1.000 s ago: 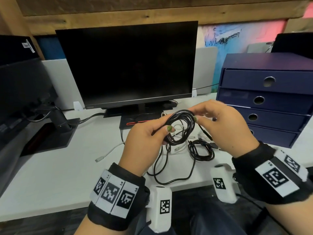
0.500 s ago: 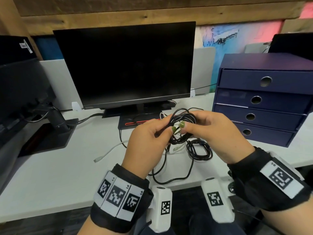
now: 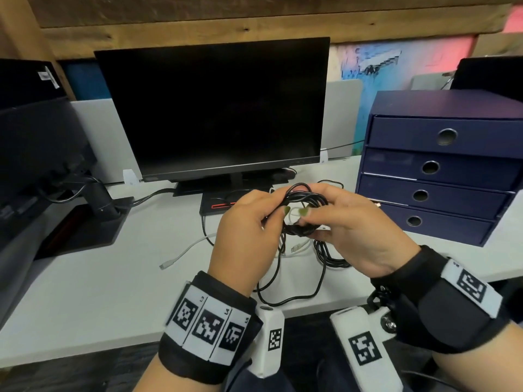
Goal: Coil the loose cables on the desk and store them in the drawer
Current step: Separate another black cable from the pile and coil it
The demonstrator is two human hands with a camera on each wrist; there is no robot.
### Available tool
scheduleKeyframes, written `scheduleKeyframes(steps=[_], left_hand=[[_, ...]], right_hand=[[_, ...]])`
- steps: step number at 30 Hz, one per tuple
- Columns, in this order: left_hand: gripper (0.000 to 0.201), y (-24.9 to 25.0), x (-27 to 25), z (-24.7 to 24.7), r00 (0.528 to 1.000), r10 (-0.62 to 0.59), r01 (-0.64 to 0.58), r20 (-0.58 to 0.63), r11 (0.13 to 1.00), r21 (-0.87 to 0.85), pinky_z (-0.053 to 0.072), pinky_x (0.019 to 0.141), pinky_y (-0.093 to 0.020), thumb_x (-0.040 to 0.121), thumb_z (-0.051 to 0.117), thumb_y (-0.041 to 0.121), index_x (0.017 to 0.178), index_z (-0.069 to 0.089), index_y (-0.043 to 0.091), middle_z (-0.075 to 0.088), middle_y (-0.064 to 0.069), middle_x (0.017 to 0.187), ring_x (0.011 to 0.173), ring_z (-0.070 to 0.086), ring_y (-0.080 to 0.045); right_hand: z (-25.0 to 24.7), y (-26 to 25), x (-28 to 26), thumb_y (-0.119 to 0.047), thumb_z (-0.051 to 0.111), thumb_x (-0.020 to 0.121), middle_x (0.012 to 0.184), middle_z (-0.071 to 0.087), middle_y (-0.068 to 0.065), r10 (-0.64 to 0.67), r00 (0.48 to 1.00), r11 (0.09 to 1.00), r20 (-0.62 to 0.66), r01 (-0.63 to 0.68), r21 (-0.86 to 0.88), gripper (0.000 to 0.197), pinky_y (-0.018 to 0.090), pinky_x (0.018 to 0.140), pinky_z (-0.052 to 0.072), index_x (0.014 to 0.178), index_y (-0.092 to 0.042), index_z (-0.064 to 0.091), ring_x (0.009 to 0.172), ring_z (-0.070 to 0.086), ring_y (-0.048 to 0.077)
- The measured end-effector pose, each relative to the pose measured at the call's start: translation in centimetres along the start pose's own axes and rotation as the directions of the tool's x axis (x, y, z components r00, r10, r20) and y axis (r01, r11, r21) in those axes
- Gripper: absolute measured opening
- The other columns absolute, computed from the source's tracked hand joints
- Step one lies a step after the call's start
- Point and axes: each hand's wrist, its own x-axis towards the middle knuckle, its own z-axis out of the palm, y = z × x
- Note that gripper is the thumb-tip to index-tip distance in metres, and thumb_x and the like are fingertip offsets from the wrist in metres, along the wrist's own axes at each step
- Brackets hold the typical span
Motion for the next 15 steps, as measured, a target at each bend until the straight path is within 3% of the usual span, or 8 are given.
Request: scheduleKeyframes(steps=[2, 3, 6, 9, 11, 15], left_hand=[[0.036, 0.14, -0.22, 0.47, 1.0, 0.01, -0.01, -0.024, 1.0, 0.008, 0.04, 0.075, -0.004, 0.093, 0.057, 0.011, 0.123, 0.063, 0.029, 0.062, 0.012, 0.091, 0.091, 0.053, 0.002], [0.036, 0.23, -0.3, 0.65, 0.999, 0.026, -0.025, -0.035, 0.999, 0.032, 0.041, 0.075, -0.006, 0.093, 0.057, 0.011, 0.124, 0.063, 0.028, 0.061, 0.01, 0.091, 0.088, 0.053, -0.001], [0.036, 0.21, -0.27, 0.7, 0.991, 0.095, -0.085, -0.092, 0.991, 0.1, 0.041, 0.072, -0.009, 0.092, 0.058, 0.011, 0.125, 0.062, 0.024, 0.06, 0.006, 0.086, 0.08, 0.049, -0.005], [0.038, -0.01, -0.17, 0.46, 0.988, 0.103, -0.085, -0.117, 0.985, 0.147, 0.039, 0.072, -0.007, 0.092, 0.059, 0.01, 0.128, 0.061, 0.021, 0.059, 0.005, 0.085, 0.081, 0.048, -0.004], [0.041, -0.21, -0.23, 0.38, 0.984, 0.119, -0.091, -0.131, 0.975, 0.201, 0.037, 0.072, -0.007, 0.091, 0.058, 0.01, 0.131, 0.057, 0.022, 0.058, 0.005, 0.083, 0.08, 0.045, -0.004], [0.053, -0.66, -0.37, 0.4, 0.989, 0.108, -0.079, -0.098, 0.963, 0.259, 0.037, 0.063, -0.012, 0.091, 0.057, 0.007, 0.137, 0.048, 0.031, 0.052, 0.007, 0.079, 0.074, 0.042, -0.006]], right_hand=[[0.6, 0.21, -0.02, 0.006, 0.064, 0.08, 0.088, 0.069, 0.004, -0.067, 0.994, 0.993, -0.086, 0.059, -0.099, 0.034, 0.02, 0.066, 0.052, 0.108, -0.013, 0.064, 0.077, 0.065, 0.015], [0.75, 0.43, -0.01, 0.007, 0.064, 0.08, 0.09, 0.07, 0.002, -0.114, 0.984, 0.98, -0.139, 0.088, -0.178, 0.035, 0.019, 0.066, 0.051, 0.105, -0.018, 0.065, 0.079, 0.065, 0.014], [0.92, 0.84, 0.02, 0.0, 0.065, 0.078, 0.098, 0.067, -0.005, -0.22, 0.942, 0.904, -0.252, 0.1, -0.416, 0.04, 0.029, 0.079, 0.055, 0.103, -0.032, 0.064, 0.088, 0.063, 0.013], [0.79, 0.69, 0.03, -0.007, 0.067, 0.081, 0.087, 0.064, 0.002, -0.137, 0.948, 0.926, -0.287, 0.019, -0.378, 0.041, 0.042, 0.078, 0.059, 0.114, -0.029, 0.057, 0.079, 0.069, 0.024], [0.78, 0.56, -0.12, -0.009, 0.069, 0.082, 0.072, 0.067, 0.005, -0.081, 0.962, 0.939, -0.262, -0.014, -0.342, 0.046, 0.042, 0.079, 0.059, 0.12, -0.026, 0.05, 0.069, 0.072, 0.025], [0.67, 0.42, -0.38, -0.012, 0.069, 0.084, 0.073, 0.074, 0.005, -0.061, 0.972, 0.922, -0.225, -0.031, -0.385, 0.057, 0.037, 0.088, 0.053, 0.132, -0.027, 0.043, 0.067, 0.073, 0.018]])
